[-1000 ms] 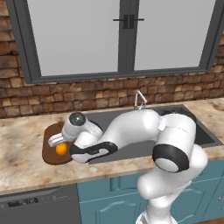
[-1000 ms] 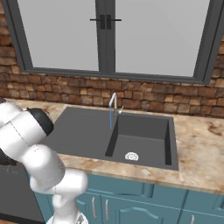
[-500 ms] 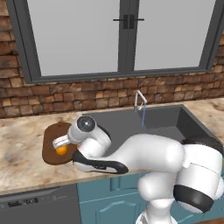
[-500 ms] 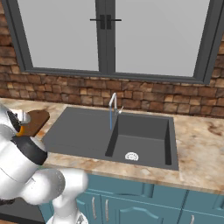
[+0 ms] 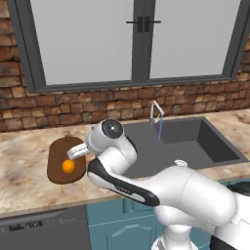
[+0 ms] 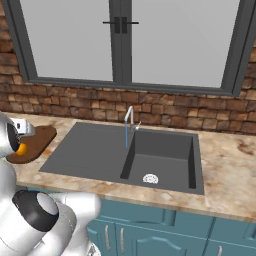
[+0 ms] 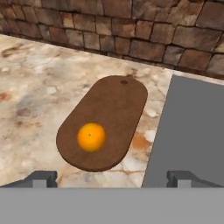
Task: Pick the orange from the sink and place it on the cutting board to airdry. Then turn off the sink faucet.
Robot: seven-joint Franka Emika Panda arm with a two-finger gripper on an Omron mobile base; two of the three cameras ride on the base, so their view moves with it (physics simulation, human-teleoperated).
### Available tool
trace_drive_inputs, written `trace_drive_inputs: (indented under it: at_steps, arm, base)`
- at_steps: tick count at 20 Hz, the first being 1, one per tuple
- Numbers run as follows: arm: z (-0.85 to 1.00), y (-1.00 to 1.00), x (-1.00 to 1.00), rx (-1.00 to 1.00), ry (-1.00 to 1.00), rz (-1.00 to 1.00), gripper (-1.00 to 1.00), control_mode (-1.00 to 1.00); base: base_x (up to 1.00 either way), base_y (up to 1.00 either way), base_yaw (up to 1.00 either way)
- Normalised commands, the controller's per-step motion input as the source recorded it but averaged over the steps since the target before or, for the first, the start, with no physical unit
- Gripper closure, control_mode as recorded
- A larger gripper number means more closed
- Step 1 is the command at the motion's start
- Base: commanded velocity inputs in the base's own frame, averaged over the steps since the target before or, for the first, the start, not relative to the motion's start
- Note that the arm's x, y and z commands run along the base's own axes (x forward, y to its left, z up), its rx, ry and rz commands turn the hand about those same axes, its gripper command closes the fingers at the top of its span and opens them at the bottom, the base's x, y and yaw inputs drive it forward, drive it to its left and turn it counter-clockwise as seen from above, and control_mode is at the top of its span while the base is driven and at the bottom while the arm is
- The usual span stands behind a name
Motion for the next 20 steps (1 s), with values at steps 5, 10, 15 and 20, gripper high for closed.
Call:
trace_drive_inputs:
  at_steps: [5, 10, 15, 20]
  arm:
    - [0.23, -0.15, -0.43, 0.04, -0.01, 0.0, -1.0, -1.0]
    - [0.73, -0.45, -0.35, 0.13, 0.06, -0.06, -1.0, -1.0]
    - [0.41, -0.5, -0.5, 0.04, 0.01, -0.03, -1.0, -1.0]
    - [0.17, -0.51, -0.65, 0.0, -0.06, -0.01, -1.0, -1.0]
  base:
    - [0.0, 0.0, 0.0]
    - [0.0, 0.0, 0.0]
    - [0.0, 0.0, 0.0]
    - [0.0, 0.0, 0.0]
